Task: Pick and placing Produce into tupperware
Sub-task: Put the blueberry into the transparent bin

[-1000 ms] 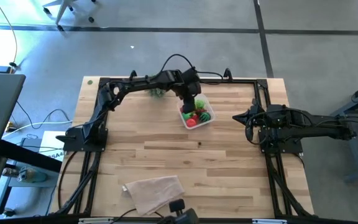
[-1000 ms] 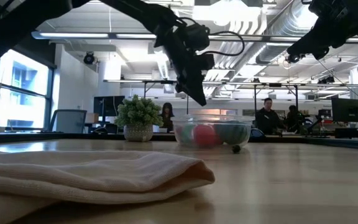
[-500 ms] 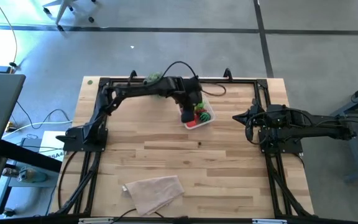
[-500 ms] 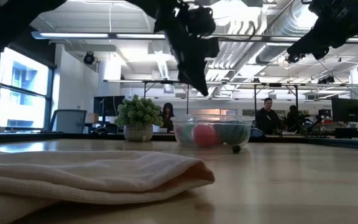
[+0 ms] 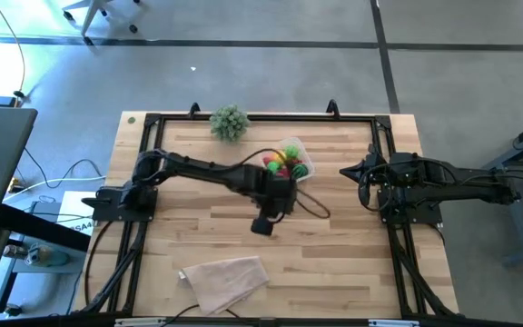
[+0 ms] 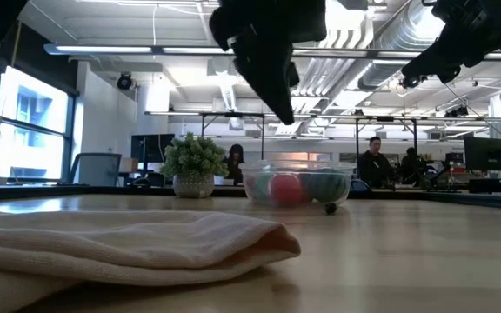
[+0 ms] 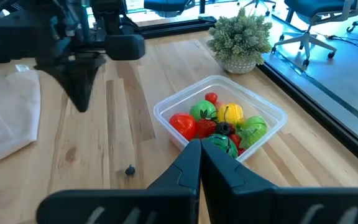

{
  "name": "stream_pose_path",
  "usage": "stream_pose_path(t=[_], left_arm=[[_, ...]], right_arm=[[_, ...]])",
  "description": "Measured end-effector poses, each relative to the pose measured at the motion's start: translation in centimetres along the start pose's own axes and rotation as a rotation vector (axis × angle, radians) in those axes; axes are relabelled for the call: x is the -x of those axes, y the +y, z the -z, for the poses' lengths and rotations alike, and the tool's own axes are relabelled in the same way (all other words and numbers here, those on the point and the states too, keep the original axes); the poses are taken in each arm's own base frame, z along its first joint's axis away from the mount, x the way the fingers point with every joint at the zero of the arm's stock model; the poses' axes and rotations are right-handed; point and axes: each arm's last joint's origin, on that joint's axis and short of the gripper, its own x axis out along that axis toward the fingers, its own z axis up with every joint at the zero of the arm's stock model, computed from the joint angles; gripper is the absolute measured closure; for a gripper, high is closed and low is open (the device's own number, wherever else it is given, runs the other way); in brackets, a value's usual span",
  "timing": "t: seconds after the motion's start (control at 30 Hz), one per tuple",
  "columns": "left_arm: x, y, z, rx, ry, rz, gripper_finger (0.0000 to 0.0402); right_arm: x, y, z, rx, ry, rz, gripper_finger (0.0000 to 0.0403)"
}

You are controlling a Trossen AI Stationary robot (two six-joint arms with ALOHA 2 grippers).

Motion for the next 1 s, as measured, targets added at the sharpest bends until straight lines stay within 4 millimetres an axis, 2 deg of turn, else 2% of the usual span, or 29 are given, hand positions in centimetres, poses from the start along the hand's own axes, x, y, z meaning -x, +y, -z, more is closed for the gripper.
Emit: stream_pose_path(t=[0.13, 0.3, 0.43, 0.5, 0.6, 0.7, 0.9, 1.0], left_arm=[[-0.4, -1.2, 1.6, 0.050, -0.061, -0.014, 0.0401], [-0.6, -1.1, 5.5, 0.161, -0.183, -0.085, 0.0401], [-1.1, -1.1, 7.6, 0.221, -0.407, -0.119, 0.0398], [-1.9, -1.3, 7.9, 0.204, -0.546, -0.086, 0.0396], [-3.3, -2.0, 8.4, 0.176, -0.650, -0.050, 0.0388], [-5.1, -2.3, 8.9, 0.174, -0.636, -0.054, 0.0371], [-7.1, -1.6, 7.6, 0.184, -0.641, -0.087, 0.0308], [-7.5, -1.5, 7.1, 0.193, -0.622, -0.126, 0.0272]], right_arm=[[0.0, 0.0, 0.0, 0.000, 0.000, 0.000, 0.0402], [0.0, 0.0, 0.0, 0.000, 0.000, 0.000, 0.0402], [0.0, 0.0, 0.0, 0.000, 0.001, 0.000, 0.0402], [0.0, 0.0, 0.0, 0.000, -0.001, 0.000, 0.0402], [0.0, 0.0, 0.0, 0.000, 0.001, 0.000, 0.0402], [0.0, 0.0, 0.0, 0.000, 0.001, -0.001, 0.0402], [0.0, 0.0, 0.0, 0.000, 0.001, -0.006, 0.0402], [0.0, 0.0, 0.0, 0.000, 0.001, -0.006, 0.0402]])
